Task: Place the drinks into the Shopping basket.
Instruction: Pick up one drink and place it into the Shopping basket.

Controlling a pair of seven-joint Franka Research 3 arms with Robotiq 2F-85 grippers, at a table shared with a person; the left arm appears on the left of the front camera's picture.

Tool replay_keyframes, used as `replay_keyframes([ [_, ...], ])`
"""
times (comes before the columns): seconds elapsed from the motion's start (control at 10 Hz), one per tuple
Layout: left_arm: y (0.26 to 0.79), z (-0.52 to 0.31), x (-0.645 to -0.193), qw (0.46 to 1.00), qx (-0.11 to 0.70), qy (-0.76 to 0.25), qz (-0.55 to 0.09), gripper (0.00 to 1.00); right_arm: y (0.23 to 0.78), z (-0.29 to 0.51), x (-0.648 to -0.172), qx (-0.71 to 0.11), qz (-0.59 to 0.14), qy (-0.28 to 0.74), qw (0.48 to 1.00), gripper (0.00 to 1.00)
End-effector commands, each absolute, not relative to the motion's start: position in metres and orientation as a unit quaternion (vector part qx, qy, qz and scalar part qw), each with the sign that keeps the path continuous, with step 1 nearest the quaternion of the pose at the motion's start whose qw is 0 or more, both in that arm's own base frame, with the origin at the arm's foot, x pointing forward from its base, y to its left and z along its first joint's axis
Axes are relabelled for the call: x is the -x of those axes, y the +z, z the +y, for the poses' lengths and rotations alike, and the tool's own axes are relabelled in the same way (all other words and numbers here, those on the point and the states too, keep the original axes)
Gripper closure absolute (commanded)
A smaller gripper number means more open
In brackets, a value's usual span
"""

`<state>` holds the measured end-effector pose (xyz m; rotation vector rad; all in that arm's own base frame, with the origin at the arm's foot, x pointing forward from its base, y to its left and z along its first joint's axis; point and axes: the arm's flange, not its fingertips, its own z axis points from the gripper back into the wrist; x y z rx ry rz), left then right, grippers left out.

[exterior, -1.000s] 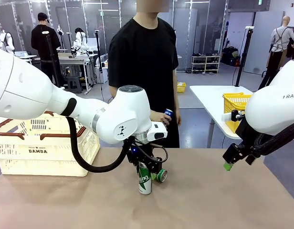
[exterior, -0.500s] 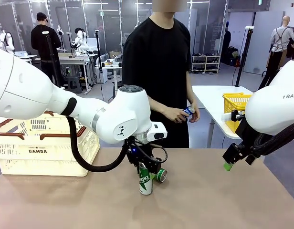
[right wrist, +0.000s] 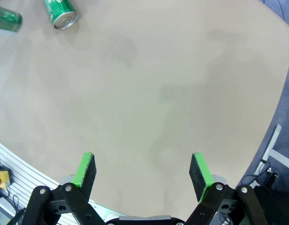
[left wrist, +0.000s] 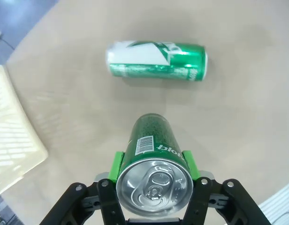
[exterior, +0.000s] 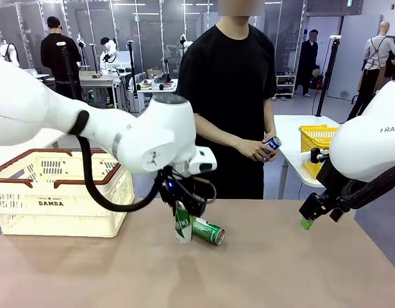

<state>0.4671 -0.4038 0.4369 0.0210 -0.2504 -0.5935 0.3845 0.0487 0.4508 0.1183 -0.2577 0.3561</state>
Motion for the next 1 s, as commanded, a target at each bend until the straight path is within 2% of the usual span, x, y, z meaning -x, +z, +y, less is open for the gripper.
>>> replay_keyframes([
  [0.0, 0.478, -0.374, -0.458, 0.954, -0.02, -0.254, -0.156, 1.0, 0.452, 0.047, -0.385, -0.062, -0.126, 0.183, 0.973, 0.0],
  [0.5, 0.552, -0.327, -0.453, 0.957, -0.011, -0.221, -0.186, 1.0, 0.452, 0.047, -0.385, -0.062, -0.126, 0.183, 0.973, 0.0],
  [0.9, 0.549, -0.335, -0.463, 0.954, -0.02, -0.228, -0.191, 1.0, 0.452, 0.047, -0.385, -0.062, -0.126, 0.183, 0.973, 0.0],
])
